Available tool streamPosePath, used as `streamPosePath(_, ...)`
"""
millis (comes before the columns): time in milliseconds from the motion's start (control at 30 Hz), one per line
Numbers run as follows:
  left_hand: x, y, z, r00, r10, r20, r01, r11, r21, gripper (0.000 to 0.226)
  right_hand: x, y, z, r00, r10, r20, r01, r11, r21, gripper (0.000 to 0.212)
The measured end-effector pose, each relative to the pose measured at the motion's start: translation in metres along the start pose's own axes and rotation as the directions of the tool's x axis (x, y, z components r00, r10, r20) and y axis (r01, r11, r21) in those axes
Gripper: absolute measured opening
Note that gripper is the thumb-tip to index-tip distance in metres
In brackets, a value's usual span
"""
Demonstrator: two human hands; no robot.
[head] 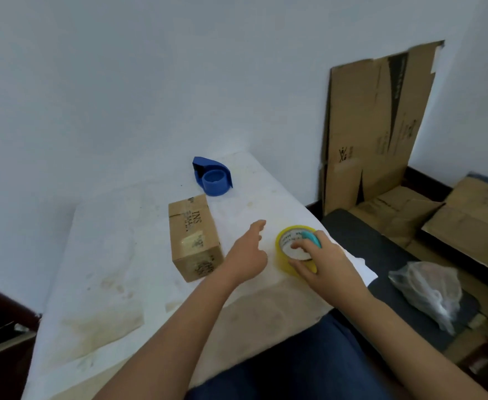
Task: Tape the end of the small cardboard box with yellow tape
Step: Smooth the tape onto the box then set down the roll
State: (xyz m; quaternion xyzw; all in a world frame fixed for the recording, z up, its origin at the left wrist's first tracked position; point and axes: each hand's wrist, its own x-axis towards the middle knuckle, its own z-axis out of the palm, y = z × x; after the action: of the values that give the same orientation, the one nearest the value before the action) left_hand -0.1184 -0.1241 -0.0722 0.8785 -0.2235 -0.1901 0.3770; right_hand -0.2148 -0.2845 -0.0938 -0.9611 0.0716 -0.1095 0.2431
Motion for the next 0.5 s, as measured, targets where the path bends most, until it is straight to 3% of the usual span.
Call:
streamPosePath(100, 0.018, -0.005, 0.003, 0.994, -0.042, 0.097, 0.048, 0.997, -0.062, 0.077, 0.000, 0.001, 0.003, 0.998, -0.043, 0.040, 0.046, 0.996, -0.079, 0.036)
streamPosePath(167, 0.022, -0.007, 0.004, 0.993, -0.037, 0.116, 0.049, 0.994, -0.096, 0.067, 0.000, 0.000, 0.005, 0.997, -0.056, 0.054, 0.061, 0.993, -0.103, 0.035)
streamPosePath(300, 0.021, -0.013, 0.004, 0.998, -0.051, 0.037, 0.056, 0.989, -0.137, 0.037, -0.002, -0.002, 0.002, 0.996, -0.071, 0.051, 0.076, 0.992, -0.097, 0.034)
streamPosePath(500, 0.009, -0.015, 0.008, 0.996, -0.074, -0.048, 0.069, 0.992, -0.107, 0.026, 0.000, -0.002, 0.003, 0.998, -0.070, 0.012, 0.070, 0.994, -0.084, 0.025)
